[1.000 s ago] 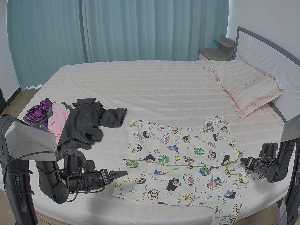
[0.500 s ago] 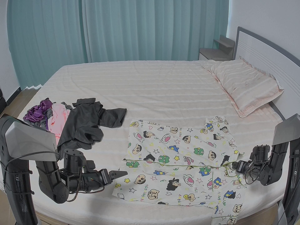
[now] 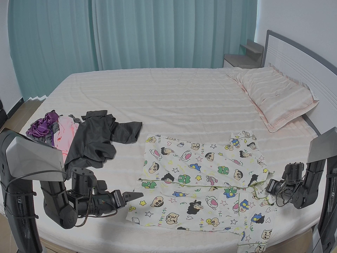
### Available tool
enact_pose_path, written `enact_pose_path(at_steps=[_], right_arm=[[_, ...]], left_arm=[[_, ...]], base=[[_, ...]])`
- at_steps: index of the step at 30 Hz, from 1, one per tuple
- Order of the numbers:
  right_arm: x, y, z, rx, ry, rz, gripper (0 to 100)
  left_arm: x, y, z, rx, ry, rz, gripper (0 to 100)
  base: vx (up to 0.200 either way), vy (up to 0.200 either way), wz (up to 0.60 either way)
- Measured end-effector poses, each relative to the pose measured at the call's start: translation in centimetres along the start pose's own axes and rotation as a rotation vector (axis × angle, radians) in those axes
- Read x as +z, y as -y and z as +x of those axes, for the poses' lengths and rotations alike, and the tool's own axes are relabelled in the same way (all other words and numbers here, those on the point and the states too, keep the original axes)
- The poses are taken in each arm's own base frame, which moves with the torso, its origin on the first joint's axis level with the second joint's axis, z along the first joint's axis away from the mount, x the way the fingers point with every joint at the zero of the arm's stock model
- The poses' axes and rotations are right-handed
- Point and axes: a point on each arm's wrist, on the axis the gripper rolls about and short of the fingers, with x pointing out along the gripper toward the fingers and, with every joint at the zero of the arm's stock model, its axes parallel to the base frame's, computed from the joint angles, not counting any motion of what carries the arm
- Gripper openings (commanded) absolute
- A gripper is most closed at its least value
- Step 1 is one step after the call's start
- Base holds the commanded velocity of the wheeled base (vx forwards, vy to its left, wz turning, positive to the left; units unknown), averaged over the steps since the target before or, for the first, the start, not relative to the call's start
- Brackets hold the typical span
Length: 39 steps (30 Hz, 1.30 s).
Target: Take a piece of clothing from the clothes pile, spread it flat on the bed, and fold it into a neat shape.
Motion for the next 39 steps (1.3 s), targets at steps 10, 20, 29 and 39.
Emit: enact_pose_path(at_steps=[10, 20, 29, 39], right_arm=[[1.8, 0.3, -2.0, -0.029, 0.076, 0.035, 0], [2.2, 0.4, -3.7, -0.052, 0.107, 0.040, 0], [0.4, -0.8, -4.7, -0.020, 0.045, -0.011, 100], [-0.1, 0.2, -4.5, -0.066, 0.021, 0.001, 100]], left_arm=[[0.0, 0.0, 0.0, 0.000, 0.000, 0.000, 100], [0.1, 0.1, 0.0, -0.014, 0.029, 0.016, 100], [-0.2, -0.1, 0.2, -0.034, 0.070, 0.039, 100], [-0.4, -0.3, 0.3, -0.026, 0.061, 0.027, 100]], base=[[0.000, 0.000, 0.00], [0.000, 0.000, 0.00], [0.000, 0.000, 0.00], [0.000, 0.000, 0.00]])
